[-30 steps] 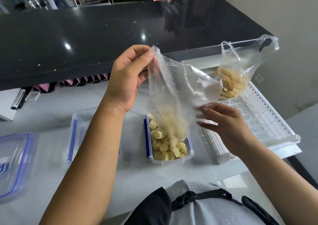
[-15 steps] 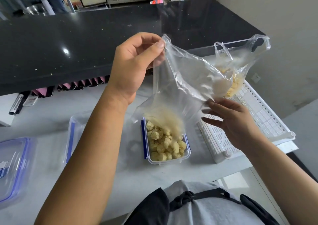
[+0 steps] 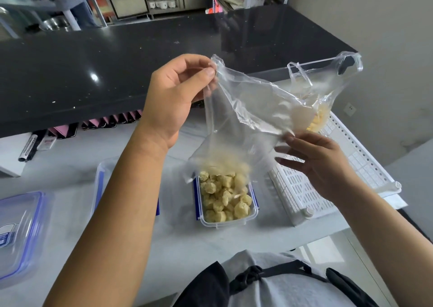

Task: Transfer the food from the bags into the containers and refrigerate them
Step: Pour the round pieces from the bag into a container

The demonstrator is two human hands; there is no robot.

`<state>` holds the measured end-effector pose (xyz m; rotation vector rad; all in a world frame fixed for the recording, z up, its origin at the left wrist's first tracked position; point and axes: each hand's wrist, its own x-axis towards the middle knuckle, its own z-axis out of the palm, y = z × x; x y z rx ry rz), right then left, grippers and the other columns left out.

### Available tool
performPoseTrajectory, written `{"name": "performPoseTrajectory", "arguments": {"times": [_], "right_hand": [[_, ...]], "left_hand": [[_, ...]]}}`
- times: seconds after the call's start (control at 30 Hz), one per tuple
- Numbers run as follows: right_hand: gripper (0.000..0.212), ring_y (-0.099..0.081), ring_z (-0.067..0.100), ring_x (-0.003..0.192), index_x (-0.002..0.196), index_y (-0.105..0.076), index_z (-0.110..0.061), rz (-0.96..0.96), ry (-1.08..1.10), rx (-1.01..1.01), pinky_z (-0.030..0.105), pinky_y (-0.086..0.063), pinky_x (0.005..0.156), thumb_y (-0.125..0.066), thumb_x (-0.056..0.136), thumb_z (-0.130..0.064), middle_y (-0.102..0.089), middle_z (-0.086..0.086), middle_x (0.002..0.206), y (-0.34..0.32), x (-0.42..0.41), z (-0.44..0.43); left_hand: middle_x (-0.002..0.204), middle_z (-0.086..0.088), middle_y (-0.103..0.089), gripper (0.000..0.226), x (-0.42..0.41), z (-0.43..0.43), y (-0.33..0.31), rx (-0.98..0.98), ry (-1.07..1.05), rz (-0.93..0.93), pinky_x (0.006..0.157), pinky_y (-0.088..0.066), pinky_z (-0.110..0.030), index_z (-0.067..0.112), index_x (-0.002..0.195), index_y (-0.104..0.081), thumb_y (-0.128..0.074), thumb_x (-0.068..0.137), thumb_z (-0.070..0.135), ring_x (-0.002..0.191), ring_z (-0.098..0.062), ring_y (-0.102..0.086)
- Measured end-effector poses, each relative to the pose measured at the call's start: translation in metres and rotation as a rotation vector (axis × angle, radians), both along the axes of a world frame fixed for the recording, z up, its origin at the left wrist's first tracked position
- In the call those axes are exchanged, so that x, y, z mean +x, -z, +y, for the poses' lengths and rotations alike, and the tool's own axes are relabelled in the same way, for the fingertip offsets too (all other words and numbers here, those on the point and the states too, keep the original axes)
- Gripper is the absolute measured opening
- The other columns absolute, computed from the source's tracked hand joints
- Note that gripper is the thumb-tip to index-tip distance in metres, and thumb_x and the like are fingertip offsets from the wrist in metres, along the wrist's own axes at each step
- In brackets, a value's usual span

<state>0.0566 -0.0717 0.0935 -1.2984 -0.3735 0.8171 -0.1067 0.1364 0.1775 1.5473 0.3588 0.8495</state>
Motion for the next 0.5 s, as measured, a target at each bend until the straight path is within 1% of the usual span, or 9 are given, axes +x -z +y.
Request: {"name": "performPoseTrajectory", "arguments": {"times": [0.03,0.1,0.17,0.2,0.3,0.37,0.4,0.43,0.5], "right_hand": [[0.014,-0.072,0.026,0.081,0.088,-0.07,-0.004,0.014,-0.002,0.014,0.044,-0.06,0.077,-0.069,0.078,-0.013,-0.071,0.01,0.084,-0.004,0.004,-0.002],[0.015,-0.072,0.028,0.079,0.093,-0.066,-0.002,0.057,-0.018,0.04,0.045,-0.06,0.076,-0.066,0.081,-0.011,-0.07,0.012,0.089,-0.01,0.011,-0.008],[0.013,-0.072,0.028,0.076,0.092,-0.065,-0.004,0.116,-0.046,0.058,0.045,-0.06,0.075,-0.064,0.081,-0.01,-0.069,0.014,0.094,-0.013,0.017,-0.01],[0.011,-0.072,0.027,0.076,0.091,-0.065,-0.005,0.137,-0.055,0.055,0.044,-0.061,0.074,-0.064,0.081,-0.01,-0.069,0.013,0.096,-0.015,0.02,-0.011],[0.007,-0.072,0.025,0.075,0.088,-0.065,-0.009,0.16,-0.048,0.037,0.04,-0.061,0.072,-0.064,0.081,-0.011,-0.072,0.009,0.096,-0.021,0.031,-0.014],[0.009,-0.072,0.023,0.073,0.088,-0.065,-0.009,0.146,-0.022,0.023,0.038,-0.061,0.07,-0.063,0.08,-0.012,-0.073,0.006,0.089,-0.027,0.042,-0.02],[0.01,-0.072,0.022,0.072,0.088,-0.064,-0.009,0.129,0.001,0.001,0.037,-0.062,0.069,-0.064,0.079,-0.013,-0.072,0.005,0.085,-0.03,0.05,-0.026],[0.012,-0.072,0.022,0.071,0.089,-0.065,-0.009,0.105,0.031,-0.03,0.036,-0.062,0.068,-0.064,0.077,-0.013,-0.072,0.005,0.082,-0.032,0.059,-0.032],[0.011,-0.073,0.022,0.07,0.091,-0.065,-0.006,0.05,0.108,-0.109,0.037,-0.063,0.068,-0.065,0.081,-0.008,-0.07,0.006,0.084,-0.033,0.077,-0.048]], "left_hand": [[0.094,-0.003,-0.072,0.016,-0.001,0.001,0.001,-0.005,0.034,-0.003,0.095,-0.051,-0.045,0.011,0.107,-0.068,-0.064,0.092,0.009,0.091,-0.019,-0.065],[0.121,-0.007,-0.068,0.045,-0.003,0.006,0.004,0.007,0.228,0.075,0.105,-0.047,-0.043,0.017,0.132,-0.056,-0.069,0.089,0.018,0.115,-0.02,-0.062],[0.14,-0.005,-0.058,0.079,-0.002,0.008,0.013,0.019,0.417,0.274,0.109,-0.042,-0.037,0.036,0.148,-0.037,-0.078,0.082,0.022,0.131,-0.015,-0.054],[0.14,-0.003,-0.059,0.084,0.001,0.005,0.021,0.016,0.444,0.365,0.108,-0.043,-0.034,0.041,0.148,-0.034,-0.08,0.081,0.02,0.13,-0.011,-0.055],[0.112,-0.004,-0.074,0.06,0.015,-0.011,0.045,-0.098,0.309,0.421,0.091,-0.052,-0.024,0.024,0.136,-0.052,-0.073,0.085,0.002,0.107,-0.01,-0.068],[0.1,-0.006,-0.075,0.044,0.025,-0.023,0.055,-0.183,0.239,0.376,0.087,-0.055,-0.031,0.013,0.127,-0.06,-0.07,0.087,-0.002,0.095,-0.015,-0.071],[0.097,-0.008,-0.075,0.04,0.03,-0.031,0.059,-0.215,0.244,0.356,0.088,-0.057,-0.037,0.013,0.124,-0.061,-0.069,0.087,-0.002,0.092,-0.017,-0.072],[0.094,-0.01,-0.075,0.04,0.036,-0.041,0.062,-0.242,0.26,0.341,0.085,-0.056,-0.042,0.016,0.124,-0.06,-0.068,0.088,-0.002,0.089,-0.02,-0.072],[0.093,-0.012,-0.075,0.051,0.05,-0.065,0.069,-0.291,0.266,0.324,0.075,-0.058,-0.041,0.02,0.134,-0.052,-0.066,0.09,-0.001,0.087,-0.023,-0.073]]}}
